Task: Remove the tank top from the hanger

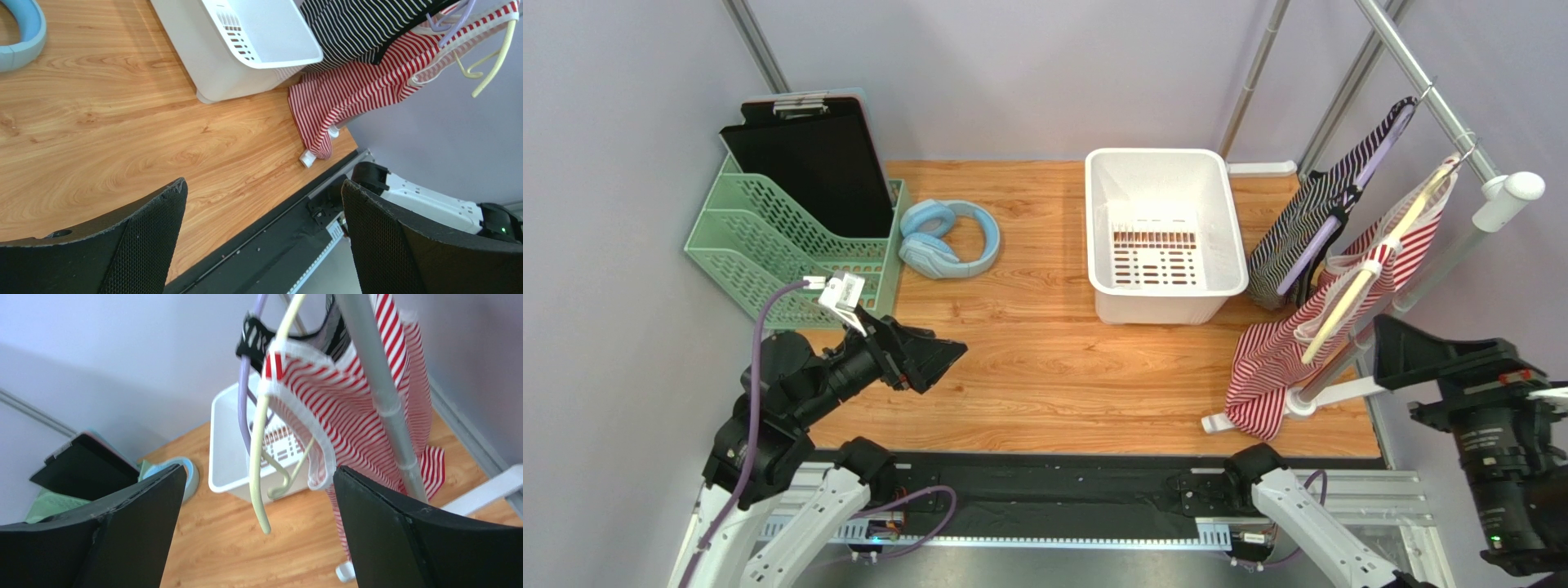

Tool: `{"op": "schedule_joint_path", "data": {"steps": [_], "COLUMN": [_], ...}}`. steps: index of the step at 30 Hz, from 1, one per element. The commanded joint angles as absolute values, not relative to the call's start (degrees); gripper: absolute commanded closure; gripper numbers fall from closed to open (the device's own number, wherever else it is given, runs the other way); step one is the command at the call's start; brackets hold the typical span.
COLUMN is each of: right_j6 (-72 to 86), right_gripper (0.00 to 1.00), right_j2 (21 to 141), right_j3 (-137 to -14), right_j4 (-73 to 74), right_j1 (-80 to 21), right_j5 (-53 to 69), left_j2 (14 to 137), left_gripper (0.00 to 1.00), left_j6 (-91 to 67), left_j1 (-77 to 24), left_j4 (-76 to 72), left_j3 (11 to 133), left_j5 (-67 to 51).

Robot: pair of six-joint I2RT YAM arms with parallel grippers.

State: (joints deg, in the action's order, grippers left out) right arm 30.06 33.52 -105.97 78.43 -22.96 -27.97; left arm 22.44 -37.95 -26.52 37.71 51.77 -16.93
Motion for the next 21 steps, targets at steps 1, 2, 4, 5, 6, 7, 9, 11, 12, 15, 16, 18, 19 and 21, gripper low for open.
{"op": "schedule_joint_path", "data": {"steps": [1,2,4,5,6,7,9,11,12,15,16,18,19,21], "right_j6": [25.93,25.67,25.31,25.23,25.22,25.4,26.1,27.07,27.51,28.47,28.56,28.3,28.13,27.34], "right_gripper": [0.07,0.08,0.13,0.16,0.18,0.21,0.22,0.22,0.23,0.3,0.3,0.3,0.31,0.31], "right_j2": [40.59,43.91,47.62,49.38,52.87,54.39,57.55,58.71,59.06,58.28,57.84,57.39,56.96,56.95], "right_j3": [-114.42,-117.22,-119.96,-122.32,-123.56,-124.44,-125.42,-124.64,-124.37,-122.09,-121.38,-119.81,-119.27,-117.87], "right_j4": [90.01,88.78,88.16,87.98,87.8,87.8,87.8,87.63,87.71,87.54,87.19,87.28,87.1,86.92], "right_j1": [-23.29,-23.29,-23.38,-23.29,-23.29,-23.38,-23.29,-23.29,-23.38,-23.47,-23.29,-23.38,-23.29,-23.38], "right_j5": [-33.48,-34.88,-36.55,-37.43,-37.7,-37.88,-39.54,-41.13,-41.57,-43.15,-44.2,-45.78,-47.1,-48.25], "left_j2": [25.04,25.14,25.23,25.22,25.22,25.14,24.96,24.7,24.52,24.08,24.0,23.91,23.91,23.99], "left_gripper": [0.01,0.01,0.01,0.01,0.01,0.01,0.01,0.01,0.01,0.01,0.01,0.02,0.02,0.02], "left_j6": [-36.56,-36.74,-36.91,-37.0,-37.18,-37.18,-37.35,-37.35,-37.35,-37.35,-37.44,-37.62,-37.7,-37.97], "left_j1": [-26.28,-26.28,-26.28,-26.28,-26.19,-26.28,-26.28,-26.28,-26.28,-26.28,-26.28,-26.28,-26.28,-26.28], "left_j4": [38.06,38.06,37.88,37.79,37.88,38.05,38.58,39.29,39.72,40.34,40.34,40.34,40.34,39.9], "left_j3": [54.67,55.02,55.28,55.37,55.46,55.46,55.55,55.55,55.55,55.55,55.55,55.55,55.46,55.28], "left_j5": [-21.09,-21.35,-22.23,-22.67,-23.11,-23.29,-23.55,-23.82,-23.82,-24.52,-24.7,-24.87,-25.05,-25.14]}}
